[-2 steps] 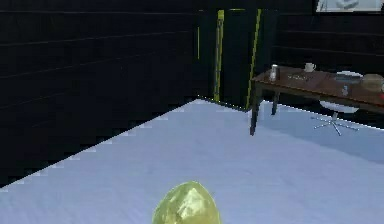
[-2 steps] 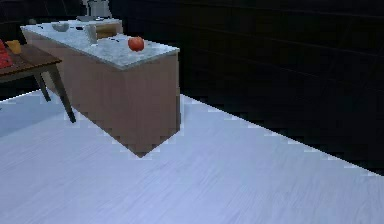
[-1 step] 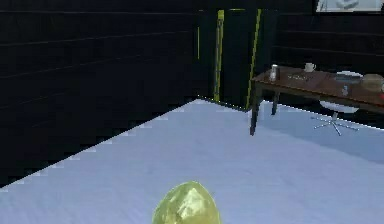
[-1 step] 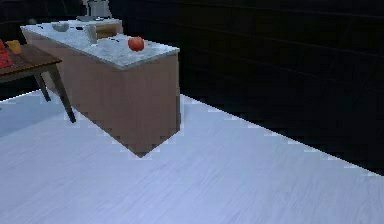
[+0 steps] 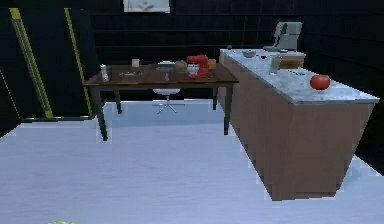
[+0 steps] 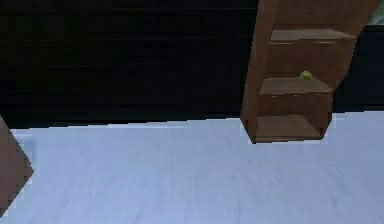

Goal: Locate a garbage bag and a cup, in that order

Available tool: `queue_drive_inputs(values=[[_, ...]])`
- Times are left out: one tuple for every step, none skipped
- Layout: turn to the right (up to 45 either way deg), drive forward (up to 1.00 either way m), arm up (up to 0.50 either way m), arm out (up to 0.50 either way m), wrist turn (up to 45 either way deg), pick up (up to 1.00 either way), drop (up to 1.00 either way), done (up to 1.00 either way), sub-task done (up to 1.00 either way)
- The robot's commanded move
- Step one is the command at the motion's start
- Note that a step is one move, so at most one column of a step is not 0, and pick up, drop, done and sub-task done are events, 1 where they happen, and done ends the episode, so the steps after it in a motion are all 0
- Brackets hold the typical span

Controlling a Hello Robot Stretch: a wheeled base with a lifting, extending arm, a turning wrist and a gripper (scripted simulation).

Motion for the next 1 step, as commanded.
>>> queue_drive_inputs(values=[[21.0, 0.00, 0.00, 0.00, 0.0, 0.00, 0.00, 0.00, 0.00]])
